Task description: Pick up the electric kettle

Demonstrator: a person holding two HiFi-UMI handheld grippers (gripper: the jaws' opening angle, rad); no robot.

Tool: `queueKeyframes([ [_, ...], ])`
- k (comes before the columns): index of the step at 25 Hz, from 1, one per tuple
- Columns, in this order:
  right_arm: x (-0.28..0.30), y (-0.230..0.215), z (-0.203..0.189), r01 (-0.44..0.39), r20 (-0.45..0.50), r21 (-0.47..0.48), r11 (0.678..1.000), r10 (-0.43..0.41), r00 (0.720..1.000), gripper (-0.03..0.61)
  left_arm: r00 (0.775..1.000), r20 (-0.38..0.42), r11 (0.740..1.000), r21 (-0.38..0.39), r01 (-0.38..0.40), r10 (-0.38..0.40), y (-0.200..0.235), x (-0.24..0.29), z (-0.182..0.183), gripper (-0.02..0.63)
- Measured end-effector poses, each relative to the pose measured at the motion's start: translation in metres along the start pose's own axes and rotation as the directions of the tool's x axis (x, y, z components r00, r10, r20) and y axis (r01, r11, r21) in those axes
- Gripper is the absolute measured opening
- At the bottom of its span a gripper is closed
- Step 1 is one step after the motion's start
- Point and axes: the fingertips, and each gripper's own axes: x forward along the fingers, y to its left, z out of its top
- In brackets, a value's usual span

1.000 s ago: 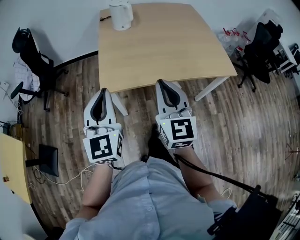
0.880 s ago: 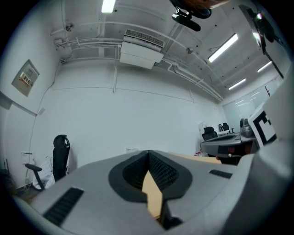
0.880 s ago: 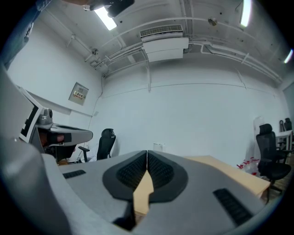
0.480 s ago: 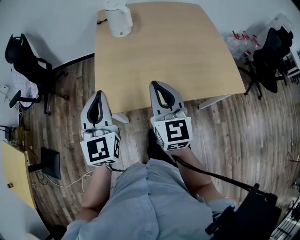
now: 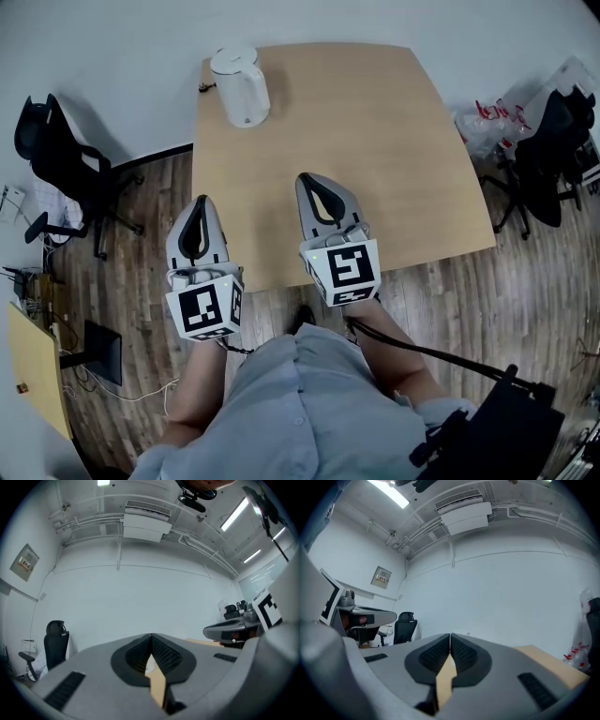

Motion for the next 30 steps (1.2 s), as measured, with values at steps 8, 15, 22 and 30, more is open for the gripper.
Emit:
queueKeyframes([
  [8, 0.053, -0.032, 0.013, -0.033, 0.017, -0.02, 0.999, 0.033, 0.999, 0.003, 0.999, 0.015, 0.998, -0.025, -0.049, 0.049, 0.012, 0.048, 0.004, 0.0],
  [15, 0.092, -0.042, -0.017, -0.039, -0.052, -0.013, 0.999, 0.039, 0.998, 0.003, 0.998, -0.036, 0.998, -0.053, -0.046, 0.044, 0.027, 0.084, -0.02, 0.0],
  [22, 0.129, -0.046, -0.03, -0.05, -0.104, -0.018, 0.999, 0.048, 0.993, 0.003, 0.998, -0.051, 0.995, -0.089, -0.04, 0.036, 0.045, 0.109, -0.027, 0.0],
  [30, 0.2, -0.071, -0.054, -0.061, -0.161, 0.009, 0.998, 0.062, 0.985, 0.047, 0.992, -0.126, 0.99, -0.133, -0.046, 0.029, 0.067, 0.145, -0.061, 0.0],
])
